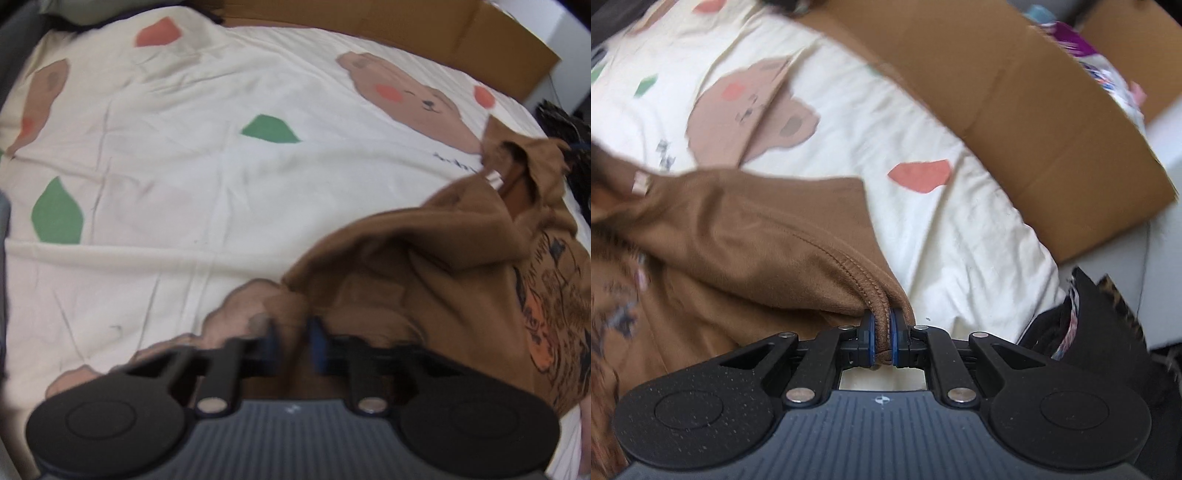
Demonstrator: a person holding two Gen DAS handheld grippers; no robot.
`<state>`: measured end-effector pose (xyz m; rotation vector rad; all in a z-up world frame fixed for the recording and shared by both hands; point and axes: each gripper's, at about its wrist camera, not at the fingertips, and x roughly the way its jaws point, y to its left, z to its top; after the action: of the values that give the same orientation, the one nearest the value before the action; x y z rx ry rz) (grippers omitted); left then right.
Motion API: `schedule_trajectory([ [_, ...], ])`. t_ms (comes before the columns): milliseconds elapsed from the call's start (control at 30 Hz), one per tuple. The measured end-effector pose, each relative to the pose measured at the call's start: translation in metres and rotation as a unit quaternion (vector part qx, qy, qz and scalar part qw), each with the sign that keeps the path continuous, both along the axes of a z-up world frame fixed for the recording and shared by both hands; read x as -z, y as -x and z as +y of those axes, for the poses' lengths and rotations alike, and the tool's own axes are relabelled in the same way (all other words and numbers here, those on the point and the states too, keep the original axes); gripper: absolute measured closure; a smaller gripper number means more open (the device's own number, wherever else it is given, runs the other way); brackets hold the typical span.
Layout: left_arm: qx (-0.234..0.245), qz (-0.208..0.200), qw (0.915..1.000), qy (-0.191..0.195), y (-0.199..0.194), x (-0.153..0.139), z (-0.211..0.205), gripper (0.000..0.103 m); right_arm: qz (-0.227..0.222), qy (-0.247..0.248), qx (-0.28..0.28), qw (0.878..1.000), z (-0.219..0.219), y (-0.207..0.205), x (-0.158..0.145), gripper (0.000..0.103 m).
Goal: Fold clothes
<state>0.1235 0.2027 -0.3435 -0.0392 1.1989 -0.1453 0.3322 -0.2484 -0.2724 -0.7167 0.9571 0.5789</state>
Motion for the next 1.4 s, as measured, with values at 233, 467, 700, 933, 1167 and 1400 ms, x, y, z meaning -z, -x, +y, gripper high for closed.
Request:
schedule_trajectory([
  [233, -0.020, -0.026, 0.9993, -0.018, -0.005, -0.050, 0.018, 0.098, -0.013, -0.060, 0.059, 0.996, -0.012, 0.010, -0.011, 0.097],
  [467, -0.013, -0.062, 0.9966, -0.052, 0.000, -0.112, 0.034, 0.098, -0.020, -0.081, 0.065, 0.994, -0.013, 0.014, -0.036, 0.097],
  [700, -0.005, -0.109, 0.9894, -0.095, -0.003, -0.163, 0.045, 0.098, -0.028, -0.100, 0.067, 0.992, -0.002, 0.014, -0.063, 0.097],
  [933, -0.013, -0.149, 0.9802, -0.130, -0.003, -0.205, 0.059, 0.098, -0.051, -0.119, 0.058, 0.990, 0.010, 0.014, -0.099, 0.097],
  [1167, 0.014, -0.153, 0.9787, -0.136, 0.022, -0.204, 0.048, 0.098, -0.050, -0.119, 0.065, 0.990, 0.002, 0.019, -0.104, 0.098],
  [1400, 0.022, -0.118, 0.9851, -0.123, 0.062, -0.158, 0.030, 0.098, -0.021, -0.103, 0.077, 0.992, -0.015, 0.035, -0.072, 0.098],
])
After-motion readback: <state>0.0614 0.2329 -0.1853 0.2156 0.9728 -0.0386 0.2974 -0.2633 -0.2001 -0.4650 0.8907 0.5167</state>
